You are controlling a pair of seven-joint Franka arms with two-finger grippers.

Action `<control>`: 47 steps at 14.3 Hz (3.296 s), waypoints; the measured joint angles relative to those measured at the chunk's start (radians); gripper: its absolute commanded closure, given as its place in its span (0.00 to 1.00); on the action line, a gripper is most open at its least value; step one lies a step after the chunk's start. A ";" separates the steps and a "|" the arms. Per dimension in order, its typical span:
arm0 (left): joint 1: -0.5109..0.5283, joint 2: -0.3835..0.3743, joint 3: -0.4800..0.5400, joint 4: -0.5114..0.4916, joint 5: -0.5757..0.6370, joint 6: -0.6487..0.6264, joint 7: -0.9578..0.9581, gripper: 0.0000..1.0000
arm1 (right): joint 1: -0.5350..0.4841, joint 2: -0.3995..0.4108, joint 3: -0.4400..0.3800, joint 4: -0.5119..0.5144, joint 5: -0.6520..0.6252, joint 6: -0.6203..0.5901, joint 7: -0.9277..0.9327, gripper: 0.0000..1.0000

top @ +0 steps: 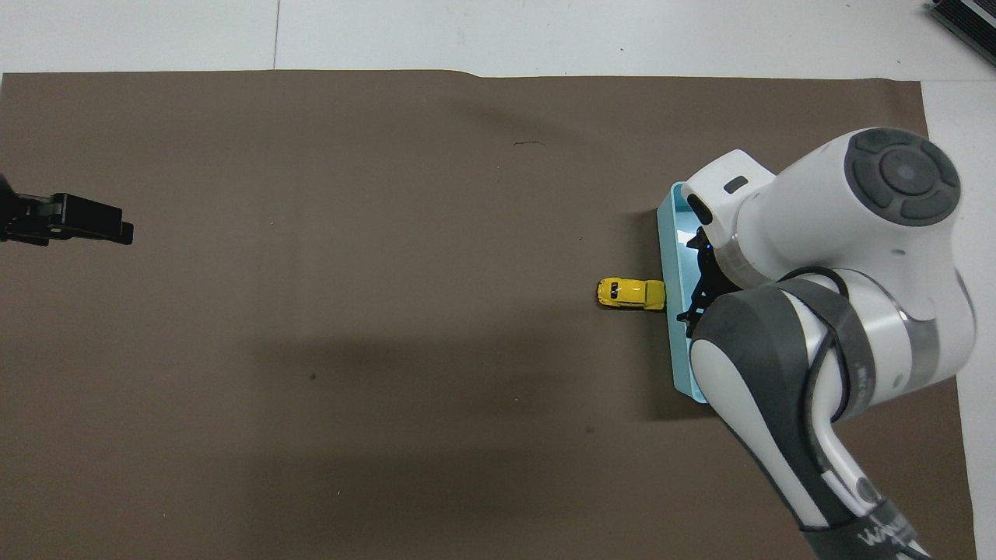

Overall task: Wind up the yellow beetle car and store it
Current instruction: 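Lower the right gripper over the yellow car beside the bin, then grasp the yellow car and lift it into the bin with the right gripper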

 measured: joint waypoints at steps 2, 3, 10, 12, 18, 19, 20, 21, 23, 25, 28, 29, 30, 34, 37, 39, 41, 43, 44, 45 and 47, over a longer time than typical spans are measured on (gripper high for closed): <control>0.000 0.000 0.000 0.000 0.000 0.000 0.000 0.00 | 0.000 0.000 -0.001 -0.030 0.000 0.036 -0.018 0.00; 0.001 0.000 0.000 0.000 0.000 0.000 0.000 0.00 | 0.000 -0.001 -0.001 -0.042 0.000 0.051 -0.028 0.00; 0.009 0.000 0.010 0.000 0.004 -0.018 -0.005 0.00 | 0.002 0.045 -0.001 -0.180 -0.007 0.250 -0.043 0.00; 0.020 -0.004 0.010 0.001 0.069 -0.065 -0.003 0.00 | 0.006 0.077 0.000 -0.184 -0.007 0.290 -0.043 0.00; 0.020 -0.017 -0.004 0.001 0.120 -0.105 -0.003 0.00 | 0.029 0.150 0.000 -0.186 -0.012 0.380 -0.044 0.03; 0.020 -0.017 -0.004 0.001 0.121 -0.106 -0.003 0.00 | 0.032 0.161 0.000 -0.186 -0.014 0.390 -0.044 0.05; 0.020 -0.017 -0.004 0.001 0.121 -0.107 -0.004 0.00 | 0.033 0.168 0.000 -0.186 -0.021 0.395 -0.044 0.08; 0.021 -0.017 -0.002 0.001 0.122 -0.107 -0.004 0.00 | 0.033 0.171 0.000 -0.186 -0.031 0.396 -0.044 0.20; 0.027 -0.017 0.001 0.001 0.122 -0.108 -0.004 0.00 | 0.033 0.172 0.000 -0.188 -0.056 0.396 -0.044 0.41; 0.030 -0.017 0.005 0.001 0.122 -0.108 -0.004 0.00 | 0.033 0.172 0.000 -0.190 -0.076 0.395 -0.044 0.48; 0.030 -0.017 0.004 0.001 0.123 -0.109 -0.004 0.00 | 0.033 0.172 0.000 -0.190 -0.082 0.396 -0.044 0.90; 0.030 -0.017 0.004 0.001 0.123 -0.109 -0.004 0.00 | 0.033 0.172 -0.001 -0.189 -0.083 0.398 -0.044 1.00; 0.030 -0.017 0.004 0.001 0.123 -0.109 -0.004 0.00 | 0.033 0.171 -0.001 -0.188 -0.083 0.398 -0.044 1.00; 0.030 -0.017 0.004 0.001 0.123 -0.109 -0.004 0.00 | 0.037 0.177 0.000 -0.172 -0.083 0.398 -0.041 1.00; 0.030 -0.017 0.004 0.001 0.123 -0.109 -0.004 0.00 | 0.073 0.184 0.000 -0.122 -0.083 0.375 -0.004 1.00; 0.030 -0.017 0.004 0.001 0.123 -0.109 -0.004 0.00 | 0.099 0.184 0.000 -0.076 -0.083 0.331 0.028 1.00; 0.030 -0.017 0.004 0.001 0.123 -0.109 -0.004 0.00 | 0.111 0.184 0.000 -0.035 -0.083 0.274 0.045 1.00; 0.030 -0.017 0.004 0.001 0.123 -0.109 -0.004 0.00 | 0.111 0.183 -0.001 0.016 -0.083 0.188 0.046 1.00; 0.030 -0.017 0.004 0.001 0.123 -0.109 -0.004 0.00 | 0.111 0.179 -0.001 0.046 -0.083 0.139 0.046 1.00; 0.030 -0.017 0.004 0.001 0.123 -0.109 -0.004 0.00 | 0.110 0.170 -0.002 0.069 -0.083 0.100 0.046 1.00; 0.030 -0.017 0.004 0.001 0.123 -0.109 -0.004 0.00 | 0.103 0.138 -0.006 0.089 -0.083 0.036 0.046 1.00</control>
